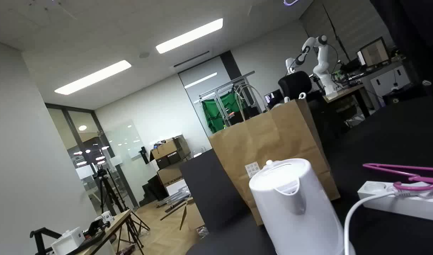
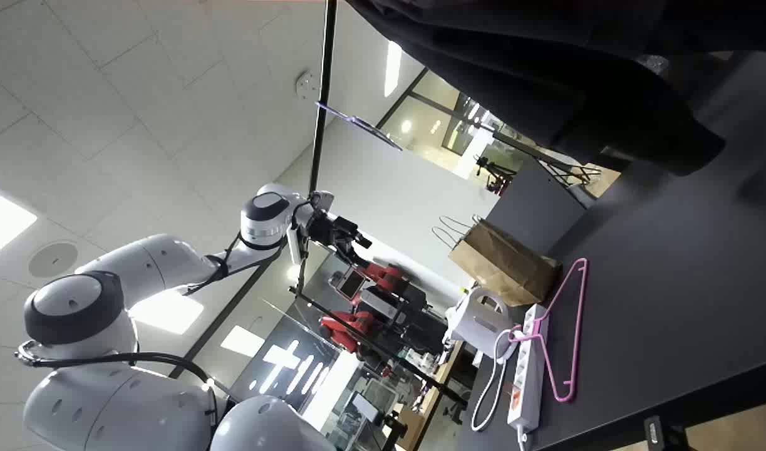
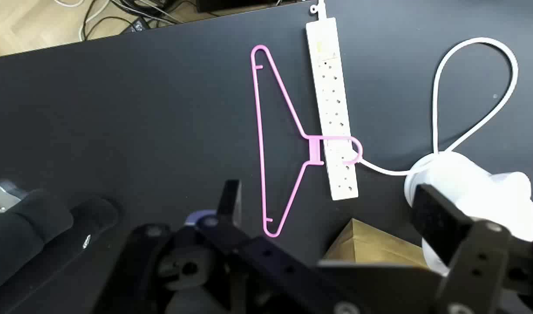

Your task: Pick up the clothing hanger from the table and hang it on the metallic object

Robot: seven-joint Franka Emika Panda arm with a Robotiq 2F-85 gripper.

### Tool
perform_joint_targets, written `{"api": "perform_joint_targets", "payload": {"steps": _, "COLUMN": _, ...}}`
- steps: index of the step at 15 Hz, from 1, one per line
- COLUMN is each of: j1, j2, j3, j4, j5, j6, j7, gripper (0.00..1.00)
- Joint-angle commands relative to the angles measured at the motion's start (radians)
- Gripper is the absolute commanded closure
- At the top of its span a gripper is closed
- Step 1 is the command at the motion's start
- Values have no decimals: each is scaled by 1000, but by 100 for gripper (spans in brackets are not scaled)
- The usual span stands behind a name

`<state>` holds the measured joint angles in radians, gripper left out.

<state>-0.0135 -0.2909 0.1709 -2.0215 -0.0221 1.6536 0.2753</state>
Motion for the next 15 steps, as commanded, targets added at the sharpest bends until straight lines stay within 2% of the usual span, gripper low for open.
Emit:
{"api": "perform_joint_targets", "payload": {"steps": 1, "j1": 23, "j2": 2, "j3": -20, "j4": 2, "j5": -6, "j6": -1, "j7": 5, "gripper": 0}}
{"api": "perform_joint_targets", "payload": {"steps": 13, "j1": 23, "j2": 2, "j3": -20, "j4": 2, "j5": -6, "j6": 0, "j7": 5, "gripper": 0}}
{"api": "perform_joint_targets", "payload": {"steps": 15, "j1": 28, "j2": 19, "j3": -36, "j4": -34, "j5": -1, "j6": 16, "j7": -75, "gripper": 0}}
